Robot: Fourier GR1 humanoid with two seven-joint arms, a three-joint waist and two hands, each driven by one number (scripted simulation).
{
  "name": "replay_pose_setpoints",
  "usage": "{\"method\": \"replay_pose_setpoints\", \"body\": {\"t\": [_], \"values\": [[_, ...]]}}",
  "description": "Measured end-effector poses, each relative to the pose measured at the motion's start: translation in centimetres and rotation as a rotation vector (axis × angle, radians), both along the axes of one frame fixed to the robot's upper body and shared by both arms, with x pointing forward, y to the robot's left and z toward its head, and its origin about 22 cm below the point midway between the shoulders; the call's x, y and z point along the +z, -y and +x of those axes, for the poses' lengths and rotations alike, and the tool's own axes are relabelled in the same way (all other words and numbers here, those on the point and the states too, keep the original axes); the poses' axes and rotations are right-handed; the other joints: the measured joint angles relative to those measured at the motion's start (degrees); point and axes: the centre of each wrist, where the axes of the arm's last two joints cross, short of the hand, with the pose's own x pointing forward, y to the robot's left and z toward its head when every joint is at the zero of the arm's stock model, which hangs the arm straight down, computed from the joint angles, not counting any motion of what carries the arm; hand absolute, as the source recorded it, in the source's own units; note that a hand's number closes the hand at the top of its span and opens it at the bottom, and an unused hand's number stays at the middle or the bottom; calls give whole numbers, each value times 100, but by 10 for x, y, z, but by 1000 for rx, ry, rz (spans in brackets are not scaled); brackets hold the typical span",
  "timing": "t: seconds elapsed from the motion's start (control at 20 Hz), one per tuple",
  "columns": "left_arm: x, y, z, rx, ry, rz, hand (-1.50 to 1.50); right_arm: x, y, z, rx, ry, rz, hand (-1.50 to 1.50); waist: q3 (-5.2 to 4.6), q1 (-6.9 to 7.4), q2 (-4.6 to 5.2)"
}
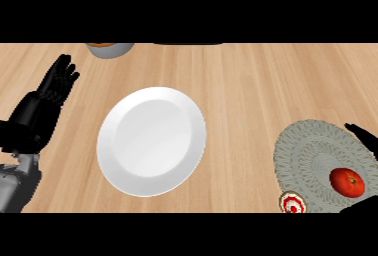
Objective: Pick the tomato from the placemat and place it in the plate
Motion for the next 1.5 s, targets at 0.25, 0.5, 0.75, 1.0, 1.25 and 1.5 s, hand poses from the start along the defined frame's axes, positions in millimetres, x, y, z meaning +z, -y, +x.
{"method": "replay_pose_setpoints", "body": {"t": [0.25, 0.5, 0.75, 1.0, 1.25, 1.5], "values": [[2, 0, 7, 0, 4, -3, 0, 7, -10, 8, -24, -131, -54, -150, 13, 2, 4], [0, 0, 4, 5, 1, -6, 0, -2, -8, 15, -63, -170, -117, -150, 21, -3, 1], [0, 8, -1, 1, 2, -2, 0, -18, -4, 22, -107, -236, -173, -150, 22, 1, -1], [0, 0, 1, 6, 0, -7, 0, -39, 5, 19, -133, -280, -191, -150, 24, -17, -1], [-3, 5, 4, 5, 1, -9, 0, -59, 15, 24, -137, -305, -180, -150, 25, -17, 1], [-8, 1, 1, 5, 0, -5, 0, -73, 18, 20, -131, -344, -167, -150, 25, -19, -1]]}}
